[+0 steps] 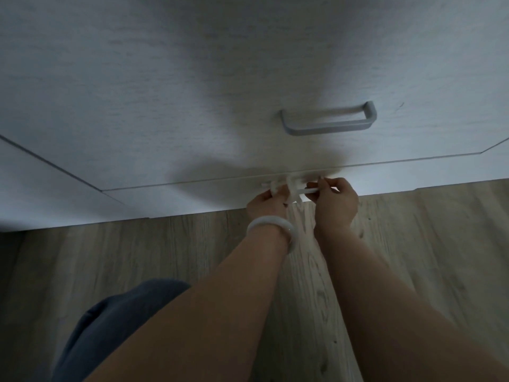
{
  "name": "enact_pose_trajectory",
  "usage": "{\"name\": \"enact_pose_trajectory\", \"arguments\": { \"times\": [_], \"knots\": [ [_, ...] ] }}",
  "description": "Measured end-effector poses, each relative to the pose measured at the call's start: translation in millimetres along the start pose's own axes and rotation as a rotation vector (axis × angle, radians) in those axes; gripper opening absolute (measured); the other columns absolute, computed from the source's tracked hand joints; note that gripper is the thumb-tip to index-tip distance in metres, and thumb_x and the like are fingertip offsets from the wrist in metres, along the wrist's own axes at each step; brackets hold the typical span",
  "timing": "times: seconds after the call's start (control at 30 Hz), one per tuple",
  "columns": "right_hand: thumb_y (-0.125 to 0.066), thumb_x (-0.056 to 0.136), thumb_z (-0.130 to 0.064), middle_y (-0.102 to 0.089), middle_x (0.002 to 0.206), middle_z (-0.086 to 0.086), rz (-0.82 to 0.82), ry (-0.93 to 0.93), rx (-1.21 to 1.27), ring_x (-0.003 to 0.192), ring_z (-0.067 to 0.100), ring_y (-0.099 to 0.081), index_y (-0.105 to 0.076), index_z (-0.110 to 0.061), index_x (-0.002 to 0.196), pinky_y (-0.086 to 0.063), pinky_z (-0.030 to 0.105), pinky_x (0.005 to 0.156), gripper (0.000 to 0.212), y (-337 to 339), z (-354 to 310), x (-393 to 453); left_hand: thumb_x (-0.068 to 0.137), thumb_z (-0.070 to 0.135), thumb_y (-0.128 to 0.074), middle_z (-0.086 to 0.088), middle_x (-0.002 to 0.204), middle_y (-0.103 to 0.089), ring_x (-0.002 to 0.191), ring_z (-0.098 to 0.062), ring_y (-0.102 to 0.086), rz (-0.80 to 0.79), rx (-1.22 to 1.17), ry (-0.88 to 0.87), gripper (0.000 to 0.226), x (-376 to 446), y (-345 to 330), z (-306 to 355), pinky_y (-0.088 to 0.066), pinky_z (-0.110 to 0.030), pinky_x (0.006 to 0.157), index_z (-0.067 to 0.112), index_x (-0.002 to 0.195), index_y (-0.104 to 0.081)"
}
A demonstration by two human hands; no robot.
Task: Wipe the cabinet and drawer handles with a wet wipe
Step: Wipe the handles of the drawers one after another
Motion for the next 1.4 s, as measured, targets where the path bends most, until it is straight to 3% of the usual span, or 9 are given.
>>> {"name": "enact_pose_trajectory", "arguments": {
  "times": [0.17,0.33,0.53,0.63,0.73,0.93,1.1,1.23,1.4],
  "knots": [
    [-0.059,0.091,-0.005,-0.070,0.071,0.008,-0.041,-0.041,0.037,0.057,0.013,-0.065,-0.056,-0.009,0.067,-0.058,0.029,0.067,0.024,3.6,-4.4,2.1,0.088,0.018,-0.067,0.002,0.071,-0.054,0.064,-0.011,-0.054,-0.062,0.082,0.050,0.028,7.8,-5.9,-14.9,-0.047,-0.018,0.070,0.001,0.110,-0.064],
    [-0.064,0.088,-0.007,-0.062,0.062,0.001,-0.057,-0.085,0.035,0.056,0.013,-0.057,-0.061,-0.013,0.068,-0.048,0.024,0.056,0.022,8.2,-5.2,2.7,0.085,0.026,-0.070,-0.001,0.077,-0.058,0.055,-0.008,-0.049,-0.038,0.106,0.025,0.024,-4.4,-20.5,-10.9,-0.035,-0.006,0.038,0.004,0.090,-0.063],
    [-0.072,0.082,-0.014,-0.067,0.072,0.002,-0.115,-0.154,0.046,0.070,0.017,-0.059,-0.065,-0.016,0.068,-0.049,0.032,0.068,0.016,11.4,-4.4,1.6,0.055,0.030,-0.087,-0.012,0.096,-0.071,0.096,-0.027,-0.069,-0.048,-0.029,0.053,0.059,4.6,-23.2,-13.8,-0.055,-0.041,0.091,0.001,0.101,-0.066],
    [-0.068,0.085,-0.016,-0.064,0.073,0.001,-0.083,-0.116,-0.003,0.074,0.017,-0.058,-0.063,-0.018,0.069,-0.043,0.027,0.066,0.017,11.0,-7.0,0.5,0.060,0.022,-0.087,-0.009,0.083,-0.069,0.075,-0.020,-0.067,-0.059,-0.024,0.067,0.044,1.2,-13.1,-2.1,-0.055,-0.032,0.085,-0.001,0.091,-0.065],
    [-0.067,0.087,-0.017,-0.063,0.074,0.000,-0.087,-0.123,-0.008,0.075,0.017,-0.057,-0.062,-0.019,0.070,-0.044,0.030,0.072,0.017,10.6,-6.2,0.3,0.079,0.016,-0.076,-0.006,0.078,-0.063,0.057,-0.012,-0.055,-0.004,-0.006,0.054,0.029,2.4,-2.7,2.5,-0.048,-0.017,0.056,-0.001,0.099,-0.064],
    [-0.066,0.088,-0.020,-0.065,0.074,-0.001,-0.091,-0.129,-0.025,0.077,0.017,-0.057,-0.064,-0.021,0.073,-0.044,0.033,0.076,0.015,10.8,-4.0,-1.2,0.084,0.007,-0.070,-0.004,0.073,-0.059,0.067,-0.016,-0.058,0.059,-0.091,-0.028,0.014,-3.0,-2.6,0.2,-0.044,-0.010,0.047,0.005,0.089,-0.057],
    [-0.067,0.087,-0.022,-0.067,0.075,0.001,-0.076,-0.108,-0.072,0.079,0.018,-0.058,-0.065,-0.022,0.073,-0.042,0.032,0.074,0.013,13.4,-6.4,-0.3,0.085,0.003,-0.066,-0.011,0.080,-0.060,0.078,-0.021,-0.057,0.178,-0.167,-0.133,0.011,-2.7,1.3,5.9,-0.052,-0.016,0.071,-0.004,0.095,-0.066],
    [-0.065,0.088,-0.033,-0.070,0.080,0.005,-0.046,-0.151,-0.079,0.075,0.019,-0.060,-0.066,-0.020,0.076,-0.049,0.035,0.068,0.019,9.5,-0.3,-5.9,0.087,-0.001,-0.060,-0.015,0.086,-0.056,0.081,-0.023,-0.053,0.218,-0.156,-0.152,0.003,-8.3,9.7,5.5,-0.047,-0.018,0.053,0.001,0.089,-0.060],
    [-0.058,0.082,-0.063,-0.070,0.101,0.012,-0.443,-0.594,0.101,0.095,0.026,-0.066,-0.065,-0.006,0.107,-0.056,0.038,0.081,0.063,1.8,26.1,-31.4,0.087,0.024,-0.066,-0.009,0.108,-0.068,0.097,-0.026,-0.065,0.054,0.317,-0.077,0.027,-11.5,13.5,-7.0,-0.044,-0.021,0.072,0.007,0.108,-0.065]
  ]
}}
Point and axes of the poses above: each hand's wrist, its own x-axis towards the middle knuckle, its own y-axis out of the back of the hand, z = x × y, the point moved 4 cm from there along x, towards the middle knuckle
